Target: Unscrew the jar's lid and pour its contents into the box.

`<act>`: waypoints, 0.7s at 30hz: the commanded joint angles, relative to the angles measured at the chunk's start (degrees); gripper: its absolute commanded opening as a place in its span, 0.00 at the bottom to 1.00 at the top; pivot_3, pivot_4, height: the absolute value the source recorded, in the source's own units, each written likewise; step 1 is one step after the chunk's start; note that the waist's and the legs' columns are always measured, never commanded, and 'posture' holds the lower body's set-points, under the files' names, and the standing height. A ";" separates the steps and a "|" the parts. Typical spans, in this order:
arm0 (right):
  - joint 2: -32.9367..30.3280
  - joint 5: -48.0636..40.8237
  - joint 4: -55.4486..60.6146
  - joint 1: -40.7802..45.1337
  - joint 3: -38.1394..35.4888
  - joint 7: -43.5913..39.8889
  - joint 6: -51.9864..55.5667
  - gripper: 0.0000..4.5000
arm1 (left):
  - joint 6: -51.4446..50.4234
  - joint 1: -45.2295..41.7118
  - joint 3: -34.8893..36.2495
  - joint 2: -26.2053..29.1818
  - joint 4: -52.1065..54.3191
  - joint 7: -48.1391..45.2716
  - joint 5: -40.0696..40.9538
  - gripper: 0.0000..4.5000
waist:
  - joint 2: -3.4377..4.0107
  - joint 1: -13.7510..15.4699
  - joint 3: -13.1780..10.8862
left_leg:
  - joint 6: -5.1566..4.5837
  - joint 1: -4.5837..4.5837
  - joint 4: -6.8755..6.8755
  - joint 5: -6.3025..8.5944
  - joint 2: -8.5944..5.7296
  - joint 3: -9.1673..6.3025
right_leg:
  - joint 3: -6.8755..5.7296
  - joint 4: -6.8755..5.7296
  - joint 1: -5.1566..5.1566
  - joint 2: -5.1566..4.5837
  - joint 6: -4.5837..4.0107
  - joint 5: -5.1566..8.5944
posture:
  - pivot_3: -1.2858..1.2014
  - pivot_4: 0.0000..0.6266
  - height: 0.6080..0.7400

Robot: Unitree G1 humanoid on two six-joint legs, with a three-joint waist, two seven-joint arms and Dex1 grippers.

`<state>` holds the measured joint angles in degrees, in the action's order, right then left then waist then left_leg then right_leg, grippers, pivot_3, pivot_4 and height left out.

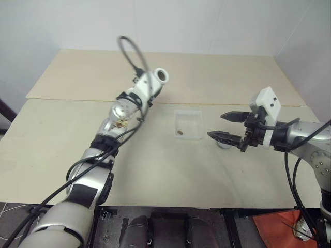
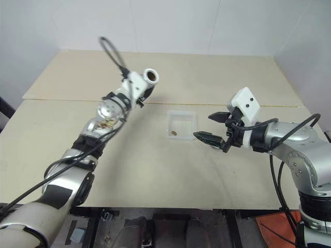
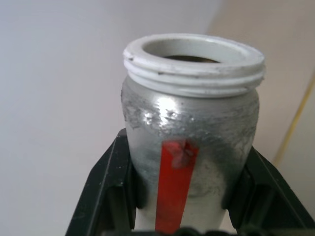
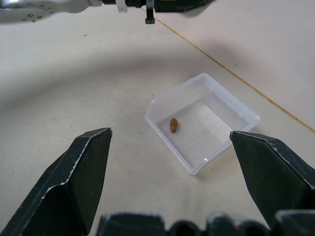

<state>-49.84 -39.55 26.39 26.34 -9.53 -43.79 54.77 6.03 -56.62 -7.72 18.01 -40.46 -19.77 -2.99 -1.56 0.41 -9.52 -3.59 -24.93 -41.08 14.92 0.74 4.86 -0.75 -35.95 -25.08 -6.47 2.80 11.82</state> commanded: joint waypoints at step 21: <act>2.10 2.22 -0.38 -0.04 2.54 -0.70 -5.68 1.00 | -18.55 30.10 9.78 -2.77 28.89 -8.42 16.05 0.50 | 0.11 0.25 0.09 | -0.37 1.10 0.11 0.23 0.00 -0.03 | 0.11 0.11 0.93 0.03 -0.12 -0.07 | 0.52 0.24 1.00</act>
<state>-47.74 -37.26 24.53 26.05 -6.62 -43.89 50.88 -13.53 -27.64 3.16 15.29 -11.72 -27.36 13.79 -1.46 0.67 -9.43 -3.95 -23.82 -40.96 15.15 0.74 4.83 -0.63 -35.84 -24.15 -6.44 2.67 11.75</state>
